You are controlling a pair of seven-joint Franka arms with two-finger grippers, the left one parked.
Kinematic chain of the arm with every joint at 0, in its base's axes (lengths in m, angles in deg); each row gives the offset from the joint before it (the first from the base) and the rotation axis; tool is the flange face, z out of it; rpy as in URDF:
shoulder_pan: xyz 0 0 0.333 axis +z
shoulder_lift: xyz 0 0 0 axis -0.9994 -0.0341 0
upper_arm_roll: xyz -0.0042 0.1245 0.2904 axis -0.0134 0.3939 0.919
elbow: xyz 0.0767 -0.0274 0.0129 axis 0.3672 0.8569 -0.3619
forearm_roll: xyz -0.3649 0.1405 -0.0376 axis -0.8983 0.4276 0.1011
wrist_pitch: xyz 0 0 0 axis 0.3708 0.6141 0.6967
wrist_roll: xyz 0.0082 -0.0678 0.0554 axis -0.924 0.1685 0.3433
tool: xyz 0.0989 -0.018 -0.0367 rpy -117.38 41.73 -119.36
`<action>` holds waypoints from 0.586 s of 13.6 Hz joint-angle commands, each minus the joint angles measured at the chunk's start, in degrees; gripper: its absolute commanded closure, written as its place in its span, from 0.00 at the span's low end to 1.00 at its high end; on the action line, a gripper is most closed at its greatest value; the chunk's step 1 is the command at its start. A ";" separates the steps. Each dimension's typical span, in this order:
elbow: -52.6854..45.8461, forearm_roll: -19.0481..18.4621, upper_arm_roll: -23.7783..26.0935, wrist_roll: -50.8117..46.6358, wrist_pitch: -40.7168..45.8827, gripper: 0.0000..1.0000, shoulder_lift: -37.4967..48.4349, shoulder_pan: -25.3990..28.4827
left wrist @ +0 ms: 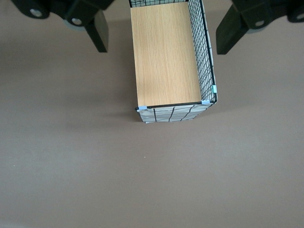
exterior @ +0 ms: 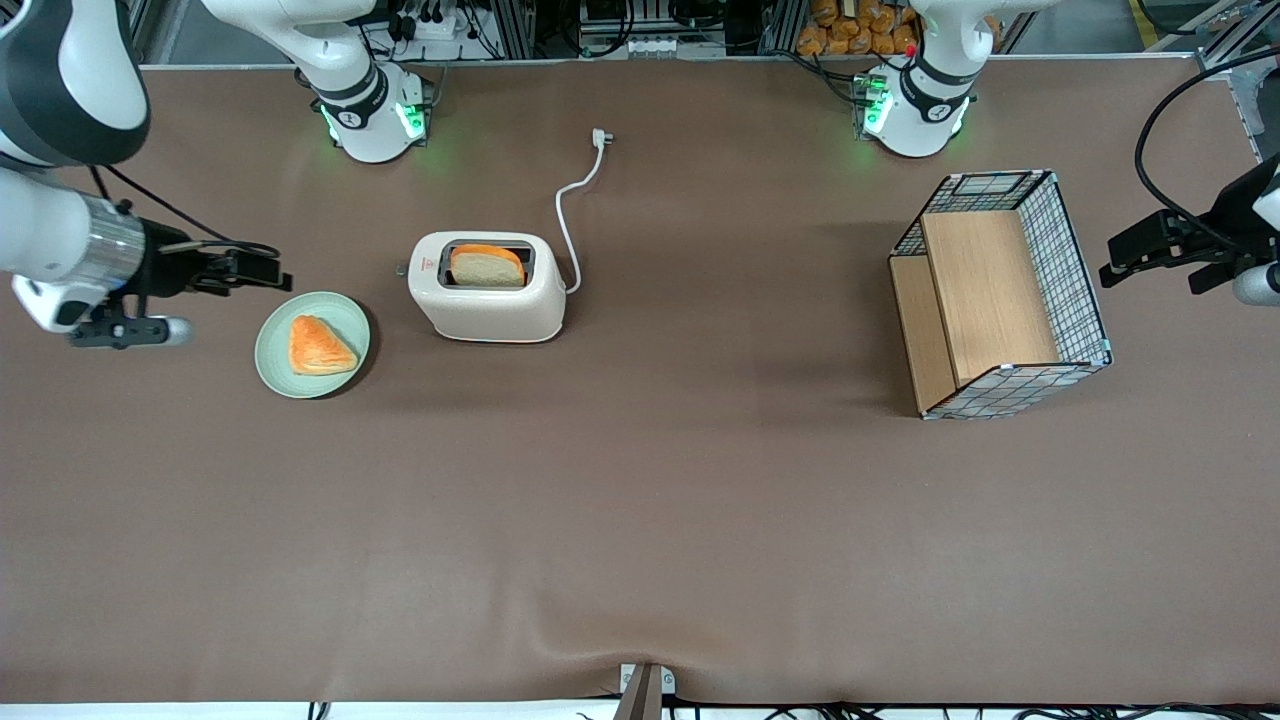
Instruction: Press toaster button with right arm
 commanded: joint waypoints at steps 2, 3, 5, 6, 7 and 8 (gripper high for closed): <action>-9.25 -4.59 1.28 -0.06 2.86 0.00 -2.07 -0.93; -11.54 -4.86 1.29 0.02 4.09 0.00 -2.59 -1.71; -14.89 -5.39 1.29 0.20 5.42 0.00 -3.30 -2.68; -15.60 -6.70 1.29 1.16 5.42 0.00 -3.30 -2.77; -15.69 -7.58 1.29 1.95 4.12 0.00 -3.21 -3.56; -15.78 -7.94 1.37 2.05 2.80 0.00 -2.86 -3.74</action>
